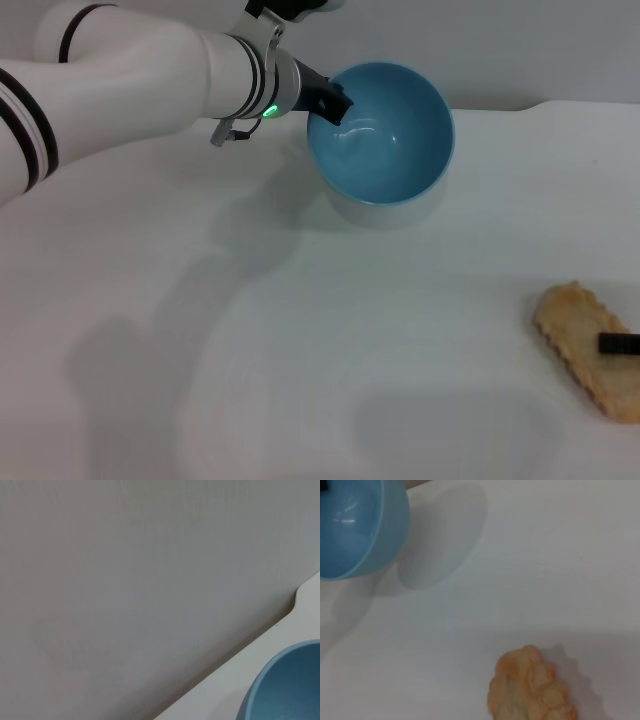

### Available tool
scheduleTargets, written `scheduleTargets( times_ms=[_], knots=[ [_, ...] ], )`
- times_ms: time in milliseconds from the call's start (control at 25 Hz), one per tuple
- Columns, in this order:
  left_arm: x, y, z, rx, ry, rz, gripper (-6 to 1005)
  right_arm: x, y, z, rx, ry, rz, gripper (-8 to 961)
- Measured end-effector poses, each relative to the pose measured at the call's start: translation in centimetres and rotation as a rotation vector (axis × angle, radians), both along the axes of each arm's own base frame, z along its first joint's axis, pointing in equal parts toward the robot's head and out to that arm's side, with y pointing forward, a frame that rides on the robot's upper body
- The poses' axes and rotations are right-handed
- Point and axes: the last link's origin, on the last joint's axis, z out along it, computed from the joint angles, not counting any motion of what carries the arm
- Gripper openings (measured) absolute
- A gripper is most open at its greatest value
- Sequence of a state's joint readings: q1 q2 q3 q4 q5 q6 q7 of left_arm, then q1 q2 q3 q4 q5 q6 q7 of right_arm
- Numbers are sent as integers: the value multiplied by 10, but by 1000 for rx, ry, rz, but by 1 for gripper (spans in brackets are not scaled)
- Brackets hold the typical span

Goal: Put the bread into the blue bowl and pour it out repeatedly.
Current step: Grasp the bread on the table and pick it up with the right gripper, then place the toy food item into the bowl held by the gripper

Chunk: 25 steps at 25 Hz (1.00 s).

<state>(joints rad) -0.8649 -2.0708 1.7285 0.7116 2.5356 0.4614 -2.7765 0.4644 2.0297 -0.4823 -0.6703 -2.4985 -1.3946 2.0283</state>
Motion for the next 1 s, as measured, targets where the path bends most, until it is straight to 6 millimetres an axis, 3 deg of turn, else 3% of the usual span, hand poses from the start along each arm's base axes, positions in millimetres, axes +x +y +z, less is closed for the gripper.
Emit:
scheduleTargets(
  times_ms=[120, 360, 560, 600, 720, 840, 1000],
  knots=[
    [0, 0, 0, -1, -1, 1, -2, -2, 1, -1, -1, 1, 4, 542],
    [-3, -2, -2, -13, 5, 16, -1, -11, 5, 6, 10, 25, 41, 385],
    [-3, -12, -9, -101, 10, 79, -2, -31, 16, 36, 136, 108, 136, 338],
    [-2, -14, -11, -124, 14, 89, -2, -41, 23, 51, 230, 151, 183, 322],
    [3, -24, -20, -195, 26, 109, -2, -53, 29, 60, 304, 197, 235, 280],
    [9, -33, -30, -249, 24, 109, -1, -68, 40, 58, 346, 246, 292, 254],
    [15, -38, -36, -276, 4, 104, -1, -92, 55, 32, 298, 308, 351, 234]
  ],
)
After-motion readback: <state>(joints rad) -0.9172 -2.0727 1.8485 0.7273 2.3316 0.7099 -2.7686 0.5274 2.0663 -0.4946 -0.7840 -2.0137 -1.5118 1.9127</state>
